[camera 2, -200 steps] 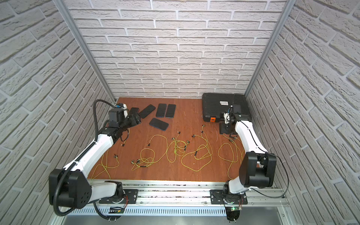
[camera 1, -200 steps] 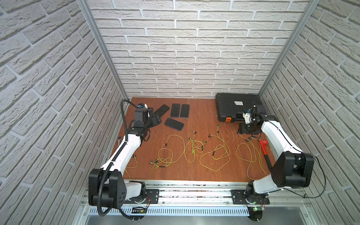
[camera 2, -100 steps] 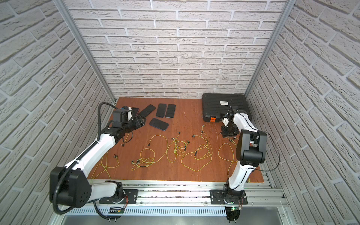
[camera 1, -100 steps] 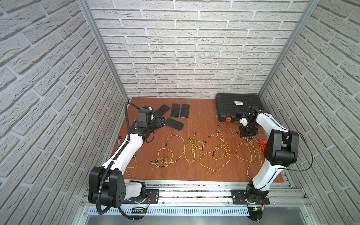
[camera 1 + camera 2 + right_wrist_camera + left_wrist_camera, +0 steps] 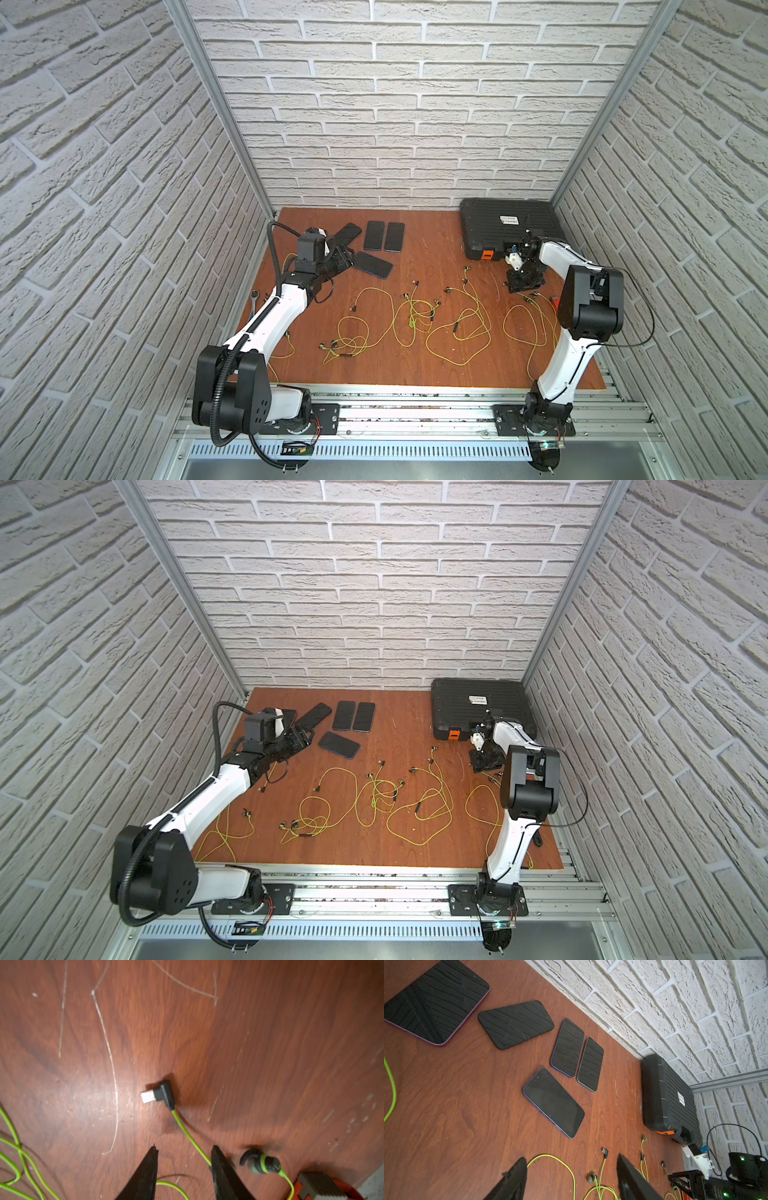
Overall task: Plug wired earphones into phones
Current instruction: Pick up the wired earphone from the center of the board.
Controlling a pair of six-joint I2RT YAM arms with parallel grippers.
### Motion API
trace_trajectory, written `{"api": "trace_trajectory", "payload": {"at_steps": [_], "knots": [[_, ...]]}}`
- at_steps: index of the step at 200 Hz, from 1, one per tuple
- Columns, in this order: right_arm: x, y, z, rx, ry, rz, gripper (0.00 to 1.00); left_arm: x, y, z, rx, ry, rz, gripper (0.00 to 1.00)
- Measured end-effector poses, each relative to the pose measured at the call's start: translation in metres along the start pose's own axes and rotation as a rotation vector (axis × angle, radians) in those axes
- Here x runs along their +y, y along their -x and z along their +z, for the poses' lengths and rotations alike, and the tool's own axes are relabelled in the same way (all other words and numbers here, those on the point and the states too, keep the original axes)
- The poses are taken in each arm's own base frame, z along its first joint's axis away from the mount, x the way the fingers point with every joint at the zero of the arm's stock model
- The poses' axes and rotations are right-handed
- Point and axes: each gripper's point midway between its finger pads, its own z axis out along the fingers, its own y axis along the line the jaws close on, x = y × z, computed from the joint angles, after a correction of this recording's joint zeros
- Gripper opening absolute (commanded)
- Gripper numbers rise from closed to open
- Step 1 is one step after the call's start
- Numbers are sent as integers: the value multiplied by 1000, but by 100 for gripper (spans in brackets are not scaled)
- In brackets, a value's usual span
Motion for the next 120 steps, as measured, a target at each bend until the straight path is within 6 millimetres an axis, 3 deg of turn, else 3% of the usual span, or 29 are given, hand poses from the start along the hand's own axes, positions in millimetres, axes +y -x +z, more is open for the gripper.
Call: {"api": "trace_trajectory", "payload": {"at_steps": [50,89,120], "knots": [[-1,12,13,-13,6,-7,36,-3,2,2,-3,-17,-8,66],[-2,14,14,-30,4,6,7,-4,2,3,-5,-24,-8,66],[2,6,13,-47,1,22,6,-6,3,3,-5,-31,-26,66]]}}
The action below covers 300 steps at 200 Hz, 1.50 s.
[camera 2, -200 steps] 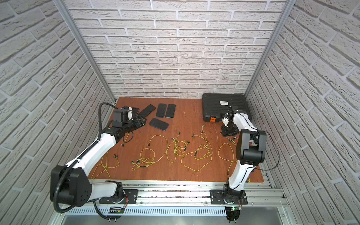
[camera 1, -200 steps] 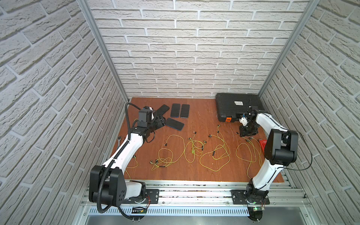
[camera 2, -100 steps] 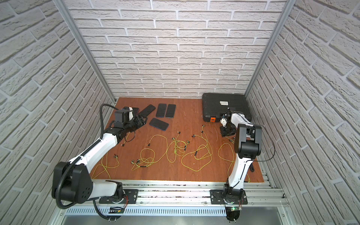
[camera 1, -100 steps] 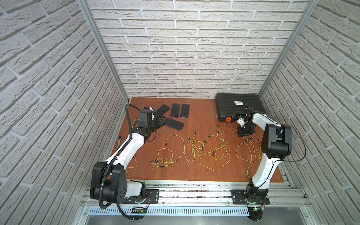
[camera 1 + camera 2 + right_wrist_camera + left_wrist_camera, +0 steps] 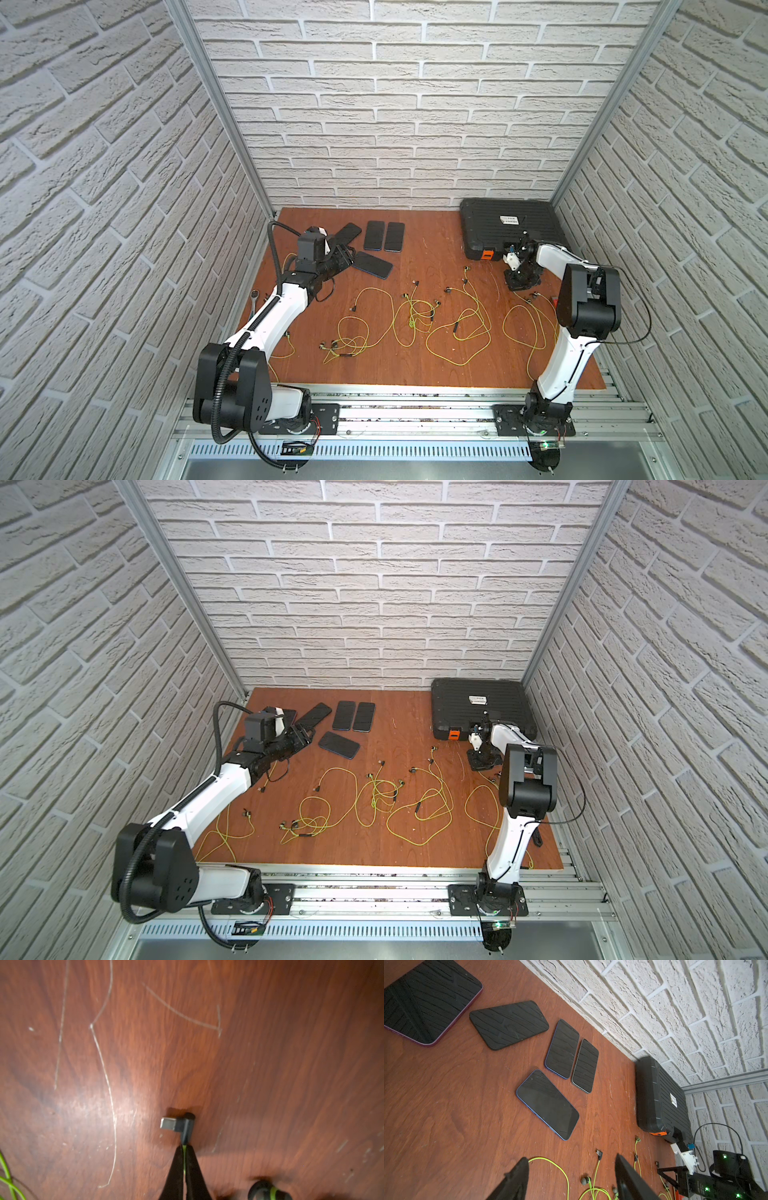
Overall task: Plug wired earphones into phones
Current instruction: Pick up the wired earphone from the center of the board.
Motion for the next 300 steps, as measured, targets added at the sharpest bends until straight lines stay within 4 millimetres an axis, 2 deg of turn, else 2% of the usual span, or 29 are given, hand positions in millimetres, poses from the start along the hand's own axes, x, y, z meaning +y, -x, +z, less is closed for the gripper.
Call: {"api": "trace_trajectory", "payload": {"at_steps": [35,48,63,94,125,153,176,198,238,300], "knots": [[3,-3,-3,6,16,19,6,-9,2,3,-7,-38,-74,66],[7,-3,-9,-5,37,37,6,-17,1,8,-8,-71,-112,64],[14,-1,-24,-36,70,66,6,-36,-7,19,11,-129,-142,61],[33,4,-66,-128,118,100,6,-93,-56,60,151,-261,-163,55],[76,-10,-98,-174,231,110,6,-157,-109,98,291,-385,-130,47],[117,-26,-117,-175,368,109,6,-212,-151,110,378,-498,-86,39],[142,-33,-127,-166,457,111,6,-241,-179,108,439,-567,-50,34],[157,-35,-131,-157,510,107,6,-249,-195,105,481,-590,-33,30],[177,-28,-137,-165,591,107,6,-245,-202,108,503,-587,-30,25],[195,-19,-127,-140,633,96,6,-250,-210,103,536,-605,29,30]]}}
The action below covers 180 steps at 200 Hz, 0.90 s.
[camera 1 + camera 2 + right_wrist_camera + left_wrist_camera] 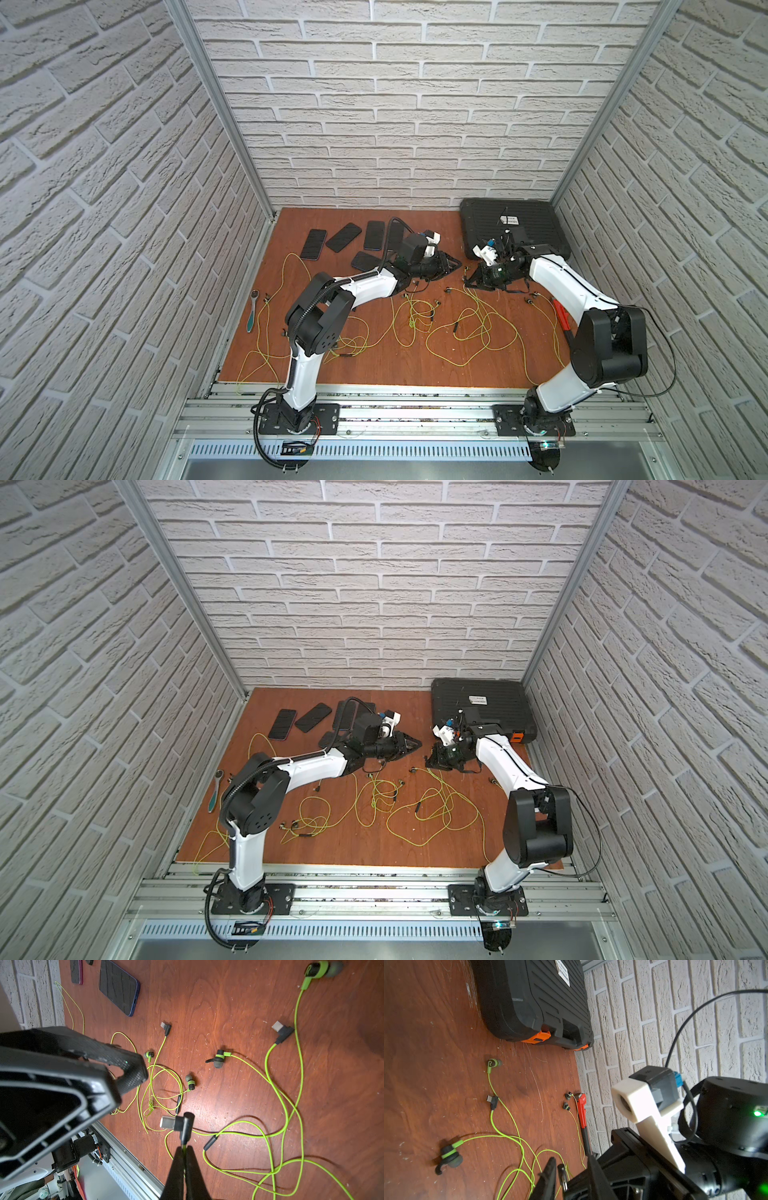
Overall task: Plug wired earphones into phones
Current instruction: Pick up the wired earphone from the center of the board.
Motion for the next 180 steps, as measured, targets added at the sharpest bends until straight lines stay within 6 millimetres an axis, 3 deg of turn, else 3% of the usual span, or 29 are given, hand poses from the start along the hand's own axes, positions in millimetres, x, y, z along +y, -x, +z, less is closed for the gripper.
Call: {"api": "trace_trajectory", "payload": {"at_steps": [52,111,151,180], "knots": [[6,6,1,-21,19,-10,6,9,-9,6,47,18,3,32],[9,12,-1,-41,21,-16,6,13,-15,7,69,27,-3,19],[10,13,-1,-43,21,-16,6,12,-15,7,73,21,-2,0],[10,13,0,-41,22,-16,11,9,-15,7,70,15,3,0]]}}
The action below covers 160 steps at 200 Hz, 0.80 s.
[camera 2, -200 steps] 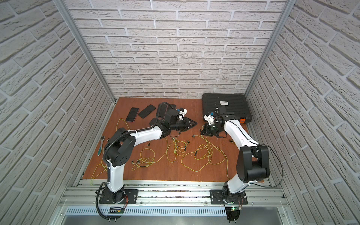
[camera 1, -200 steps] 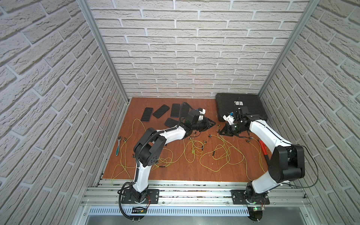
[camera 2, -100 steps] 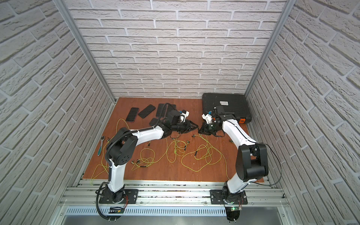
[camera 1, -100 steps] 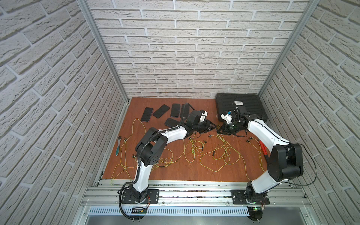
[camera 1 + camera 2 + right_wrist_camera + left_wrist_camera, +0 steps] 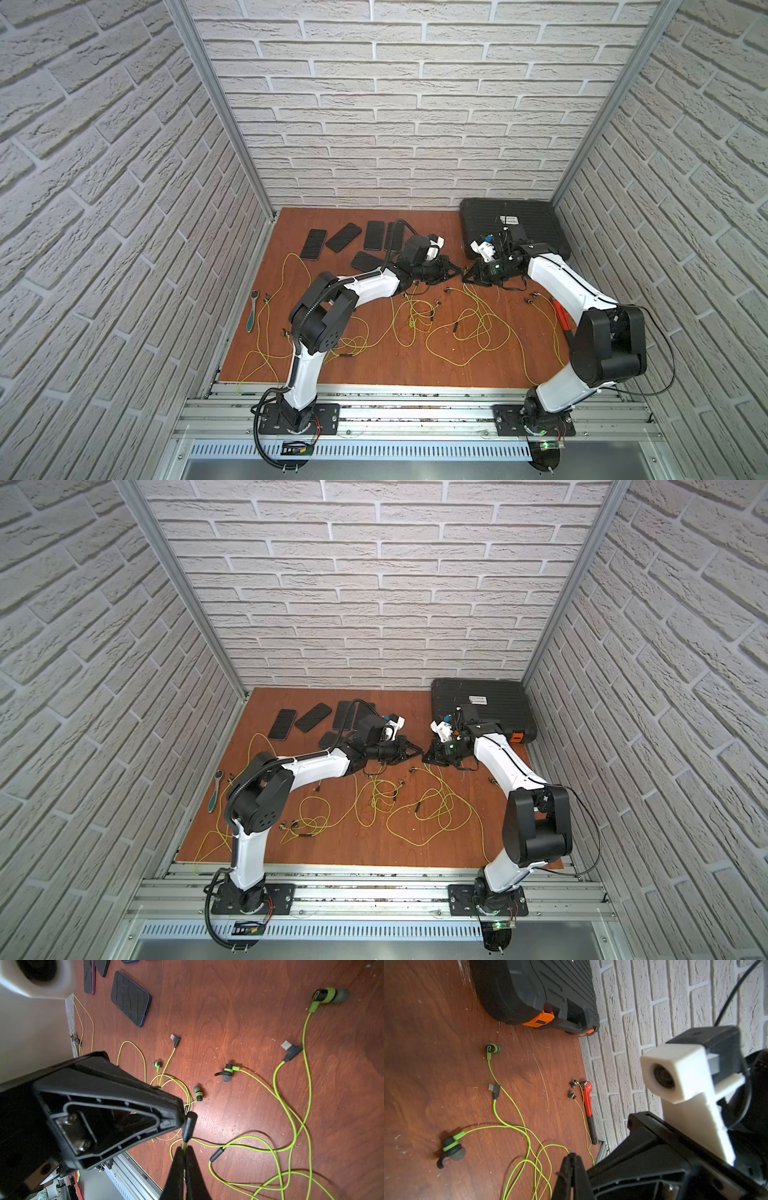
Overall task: Plug wired earphones into phones
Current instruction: Pick up the wired earphone from the center of the board.
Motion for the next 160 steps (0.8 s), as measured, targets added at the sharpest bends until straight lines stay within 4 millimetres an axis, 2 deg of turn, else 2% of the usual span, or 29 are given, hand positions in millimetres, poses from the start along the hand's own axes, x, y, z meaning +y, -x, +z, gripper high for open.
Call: {"api": "trace_trajectory", "payload": {"at_steps": [31,39,75,126,160], "knots": [[0,9,-7,-32,62,41,34,1,-1,0,3,3,1,0],[-3,13,-11,-49,93,54,36,1,-1,0,5,1,2,0],[-14,26,-31,-122,243,108,36,-10,5,-4,4,-69,-5,0],[14,22,-42,-121,495,38,29,-28,21,-14,-20,-211,-31,0],[20,24,-50,-133,560,18,25,-40,25,-18,-32,-270,-32,0]]}}
